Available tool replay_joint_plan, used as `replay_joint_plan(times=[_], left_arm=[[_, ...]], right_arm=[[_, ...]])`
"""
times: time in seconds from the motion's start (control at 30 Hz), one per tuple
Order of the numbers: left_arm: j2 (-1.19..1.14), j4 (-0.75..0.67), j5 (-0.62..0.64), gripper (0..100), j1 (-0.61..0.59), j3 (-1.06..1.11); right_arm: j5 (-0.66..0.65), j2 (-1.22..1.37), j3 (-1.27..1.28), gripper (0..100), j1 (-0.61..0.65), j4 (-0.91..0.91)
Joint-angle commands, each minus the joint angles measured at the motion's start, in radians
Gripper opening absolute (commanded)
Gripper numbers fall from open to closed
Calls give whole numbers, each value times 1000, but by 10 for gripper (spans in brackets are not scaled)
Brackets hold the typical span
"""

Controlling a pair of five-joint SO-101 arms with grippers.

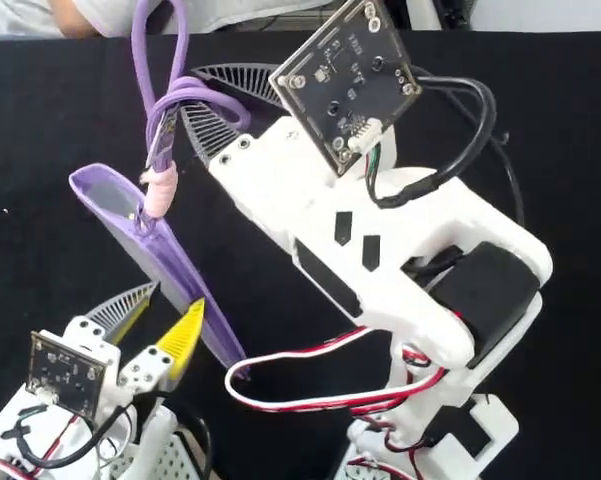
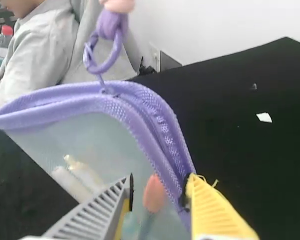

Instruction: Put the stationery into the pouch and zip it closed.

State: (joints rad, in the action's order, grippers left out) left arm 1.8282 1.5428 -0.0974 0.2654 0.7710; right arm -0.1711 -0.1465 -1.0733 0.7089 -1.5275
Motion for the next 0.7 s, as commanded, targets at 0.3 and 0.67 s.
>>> replay_joint_plan(times=[0.3,0.67], left_arm=[[0,31,-11,180,-197,-65],[2,37,-9,184,-203,-111]], right_arm=[[8,-105,-39,11,-114,-28],[8,-108,-36,11,-110,-54]])
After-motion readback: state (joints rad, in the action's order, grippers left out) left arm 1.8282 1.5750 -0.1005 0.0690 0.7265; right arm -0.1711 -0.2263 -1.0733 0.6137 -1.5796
